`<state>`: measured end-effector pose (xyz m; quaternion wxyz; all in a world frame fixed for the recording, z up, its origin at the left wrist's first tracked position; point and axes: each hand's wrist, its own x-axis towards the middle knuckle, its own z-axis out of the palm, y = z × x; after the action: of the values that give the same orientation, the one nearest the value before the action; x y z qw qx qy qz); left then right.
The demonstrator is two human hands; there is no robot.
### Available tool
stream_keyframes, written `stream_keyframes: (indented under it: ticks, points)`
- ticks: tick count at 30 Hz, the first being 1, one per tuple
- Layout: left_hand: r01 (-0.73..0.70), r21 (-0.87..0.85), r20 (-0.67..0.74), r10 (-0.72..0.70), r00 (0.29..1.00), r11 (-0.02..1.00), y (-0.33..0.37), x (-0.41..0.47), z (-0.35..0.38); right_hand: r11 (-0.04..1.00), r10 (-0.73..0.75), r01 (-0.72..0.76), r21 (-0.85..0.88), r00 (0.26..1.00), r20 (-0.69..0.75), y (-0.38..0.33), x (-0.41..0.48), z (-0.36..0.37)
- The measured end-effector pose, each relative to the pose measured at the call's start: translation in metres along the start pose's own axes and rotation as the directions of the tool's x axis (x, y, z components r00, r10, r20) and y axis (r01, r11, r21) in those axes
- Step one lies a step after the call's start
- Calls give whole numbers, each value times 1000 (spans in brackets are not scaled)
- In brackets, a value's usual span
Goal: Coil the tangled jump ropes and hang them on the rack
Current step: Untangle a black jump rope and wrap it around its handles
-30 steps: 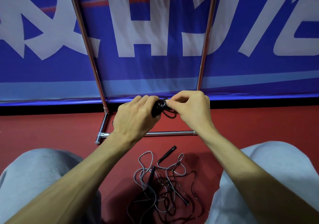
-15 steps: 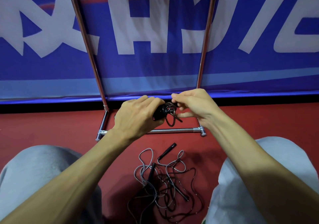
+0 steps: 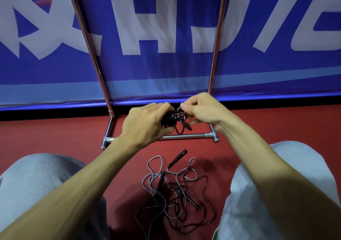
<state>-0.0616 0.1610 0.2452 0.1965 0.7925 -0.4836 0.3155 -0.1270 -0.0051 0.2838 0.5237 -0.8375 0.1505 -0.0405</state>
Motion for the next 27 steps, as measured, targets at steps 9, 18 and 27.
stream_keyframes:
  ticks: [9,18,27]
  points:
    - [365,-265,283,-289,914,893,-1,0,9,975,-37,107,196,943,-330,-3,10,9]
    - [544,-582,508,-252,824,605,-7,1,0,784,117,134,607,927,-356,-28,14,2]
    - [576,-723,575,-130,808,383,-17,34,-71,754,-104,281,593,943,-316,-107,6,-12]
